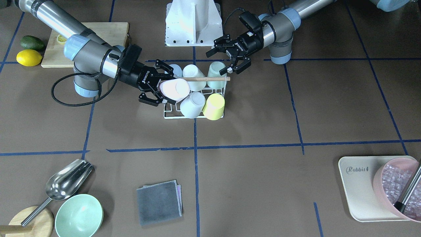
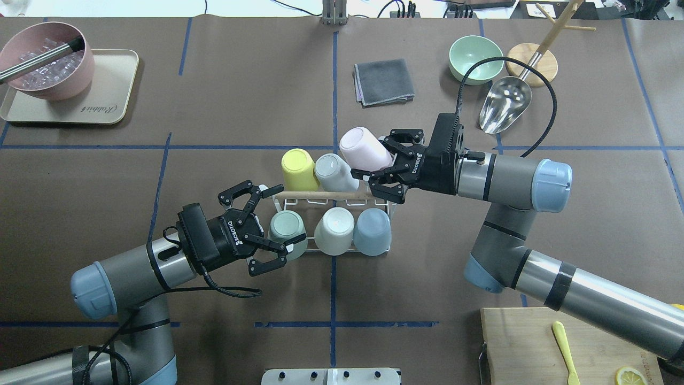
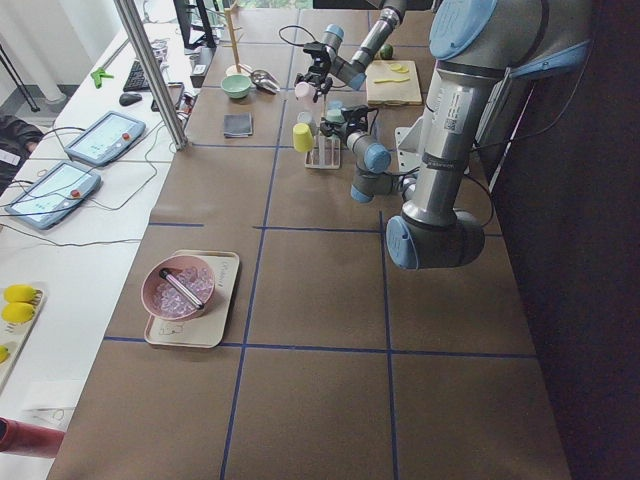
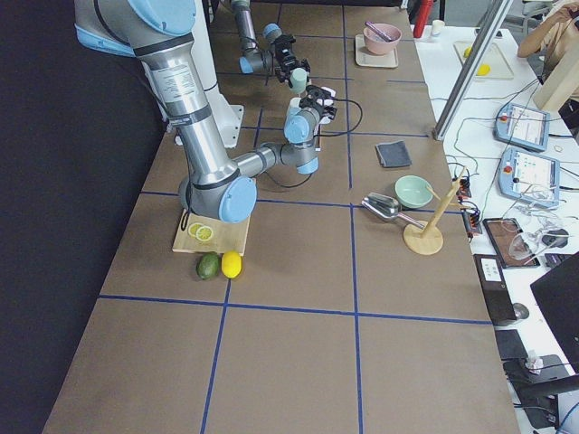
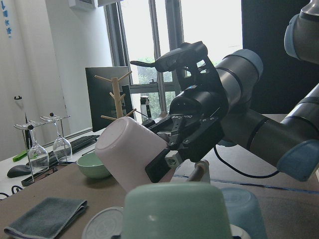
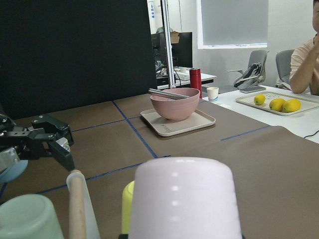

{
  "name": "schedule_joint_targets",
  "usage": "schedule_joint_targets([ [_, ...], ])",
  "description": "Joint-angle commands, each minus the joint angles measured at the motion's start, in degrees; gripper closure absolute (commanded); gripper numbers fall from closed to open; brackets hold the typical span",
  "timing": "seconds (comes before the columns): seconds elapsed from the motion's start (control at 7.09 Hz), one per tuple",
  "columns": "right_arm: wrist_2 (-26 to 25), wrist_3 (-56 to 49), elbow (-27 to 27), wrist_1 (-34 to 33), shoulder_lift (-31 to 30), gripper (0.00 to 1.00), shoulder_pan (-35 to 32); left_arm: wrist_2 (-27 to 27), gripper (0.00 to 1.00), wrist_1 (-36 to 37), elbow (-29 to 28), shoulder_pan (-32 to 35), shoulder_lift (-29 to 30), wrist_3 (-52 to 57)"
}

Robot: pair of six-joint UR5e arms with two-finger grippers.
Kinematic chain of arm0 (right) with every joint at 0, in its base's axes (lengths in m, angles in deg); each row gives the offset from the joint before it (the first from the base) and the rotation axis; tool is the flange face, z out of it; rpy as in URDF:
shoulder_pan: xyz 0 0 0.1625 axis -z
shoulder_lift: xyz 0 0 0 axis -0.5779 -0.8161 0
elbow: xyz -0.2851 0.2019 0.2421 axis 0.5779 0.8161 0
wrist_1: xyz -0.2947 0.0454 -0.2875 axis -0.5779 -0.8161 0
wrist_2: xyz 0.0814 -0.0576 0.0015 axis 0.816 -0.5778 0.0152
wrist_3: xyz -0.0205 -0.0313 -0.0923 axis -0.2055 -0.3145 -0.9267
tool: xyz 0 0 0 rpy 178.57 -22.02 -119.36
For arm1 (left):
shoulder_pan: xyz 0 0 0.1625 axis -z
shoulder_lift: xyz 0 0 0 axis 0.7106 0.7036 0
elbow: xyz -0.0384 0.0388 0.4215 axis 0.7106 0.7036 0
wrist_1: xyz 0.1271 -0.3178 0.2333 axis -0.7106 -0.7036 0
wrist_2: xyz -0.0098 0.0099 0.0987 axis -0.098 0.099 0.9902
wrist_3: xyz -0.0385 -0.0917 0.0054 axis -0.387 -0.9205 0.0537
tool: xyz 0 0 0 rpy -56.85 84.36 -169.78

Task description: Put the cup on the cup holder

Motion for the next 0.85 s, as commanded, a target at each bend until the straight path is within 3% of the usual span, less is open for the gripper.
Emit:
schedule_joint_targets([
  [0.0, 0.0, 0.0, 0.1, 0.0, -0.5, 0.67, 0.0, 0.0, 0.00, -0.7, 0.0, 0.0, -0.2, 0.0],
  [0.14, 0.0, 0.1, 0.2, 0.0, -0.6, 0.01, 0.0, 0.0, 0.00, -0.8, 0.1, 0.0, -0.2, -0.1],
  [0.71, 0.1, 0.9, -0.3, 0.1, -0.6, 0.00, -0.2, 0.6, 0.00, 3.0, 2.6, 7.5, -0.2, -0.9],
])
